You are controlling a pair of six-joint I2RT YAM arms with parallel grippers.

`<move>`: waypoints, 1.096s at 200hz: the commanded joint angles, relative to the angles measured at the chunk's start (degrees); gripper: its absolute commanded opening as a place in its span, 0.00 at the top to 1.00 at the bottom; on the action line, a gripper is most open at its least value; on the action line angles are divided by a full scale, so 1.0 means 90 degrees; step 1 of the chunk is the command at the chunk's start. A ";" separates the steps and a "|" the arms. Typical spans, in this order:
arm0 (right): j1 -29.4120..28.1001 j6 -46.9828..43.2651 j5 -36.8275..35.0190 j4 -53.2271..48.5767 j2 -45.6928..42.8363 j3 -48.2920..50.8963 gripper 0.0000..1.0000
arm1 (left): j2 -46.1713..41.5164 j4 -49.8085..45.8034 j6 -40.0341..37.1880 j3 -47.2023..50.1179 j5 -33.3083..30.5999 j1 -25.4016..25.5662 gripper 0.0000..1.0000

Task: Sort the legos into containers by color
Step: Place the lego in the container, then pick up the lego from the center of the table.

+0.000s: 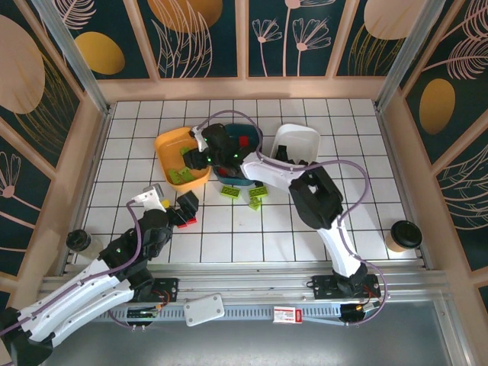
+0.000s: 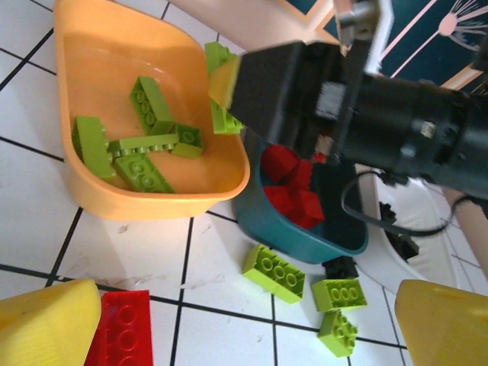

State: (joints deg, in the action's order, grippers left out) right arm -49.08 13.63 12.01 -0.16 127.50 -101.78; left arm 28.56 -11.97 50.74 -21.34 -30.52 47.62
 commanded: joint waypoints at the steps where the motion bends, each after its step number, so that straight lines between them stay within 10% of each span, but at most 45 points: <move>1: 0.0082 0.0090 -0.0007 -0.0229 0.0213 -0.0725 0.41 | -0.0005 -0.0255 0.0045 -0.0072 -0.0044 -0.0020 0.01; 84: 0.0088 0.0686 -0.1186 0.1336 -0.3109 0.3576 0.35 | 0.0837 0.0535 -0.0308 -0.0045 0.0644 -0.0018 0.02; 126: -0.0089 0.1073 -0.2536 0.0352 -0.4555 0.5489 0.33 | 0.1564 0.0938 -0.0452 -0.0187 0.0824 -0.0025 0.02; 219: -0.0572 0.2115 -0.3829 -0.0010 -0.3902 0.6253 0.25 | 0.1742 0.1164 -0.0253 0.0052 0.0823 -0.0018 0.01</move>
State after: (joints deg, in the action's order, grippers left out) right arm -53.28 29.02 -16.58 -1.72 89.52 -44.18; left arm 44.10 -2.98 47.86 -21.34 -22.94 47.62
